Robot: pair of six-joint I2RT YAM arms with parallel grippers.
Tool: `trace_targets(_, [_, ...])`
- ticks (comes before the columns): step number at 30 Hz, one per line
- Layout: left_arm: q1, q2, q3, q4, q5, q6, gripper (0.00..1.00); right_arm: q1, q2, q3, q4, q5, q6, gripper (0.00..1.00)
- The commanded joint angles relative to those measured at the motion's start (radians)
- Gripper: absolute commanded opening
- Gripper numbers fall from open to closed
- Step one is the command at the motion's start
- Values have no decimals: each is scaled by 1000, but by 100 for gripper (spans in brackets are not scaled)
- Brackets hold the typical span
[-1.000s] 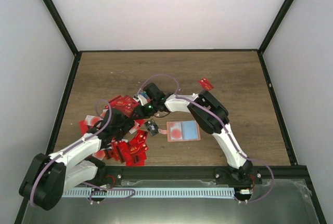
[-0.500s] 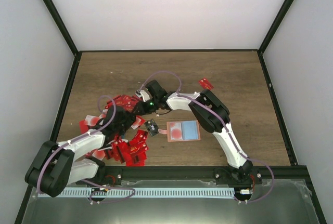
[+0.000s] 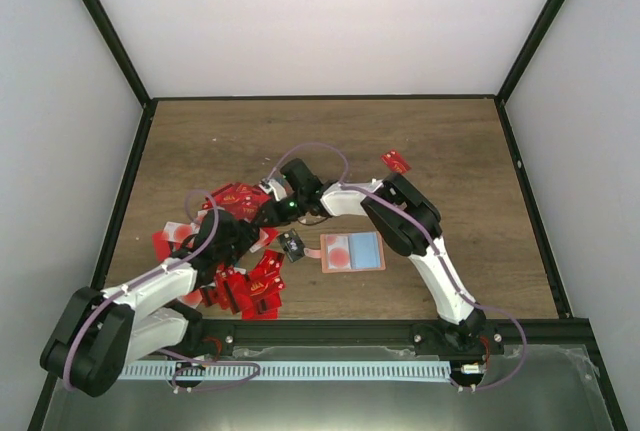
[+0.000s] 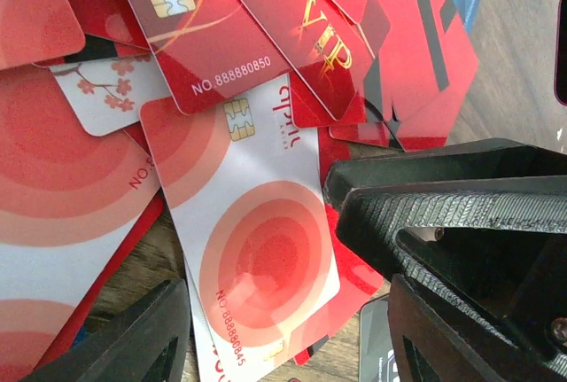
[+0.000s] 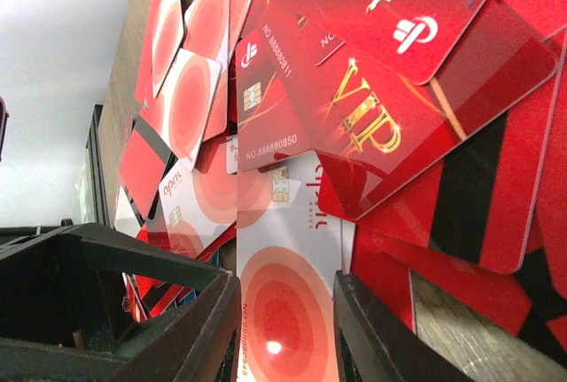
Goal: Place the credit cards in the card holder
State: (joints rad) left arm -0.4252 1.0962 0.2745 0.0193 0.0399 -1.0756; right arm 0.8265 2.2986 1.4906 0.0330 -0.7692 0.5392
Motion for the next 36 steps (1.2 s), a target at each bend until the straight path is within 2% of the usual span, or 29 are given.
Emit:
trace_targets(1, [2,12,-6,12,21,31,62,83,-23,-55,-40,-137,28,32])
trace_targets(10, [3,-8,-5,51,71,60,57,85,-45,-92,-21,-175,37,32])
trace_targets(22, [2,-94,32,28,98,96,52,89,-85,-141,34,-230,67,32])
trace_targets(36, [2,-59,25,69,133,130,47,87,-80,-140,73,-240,99,32])
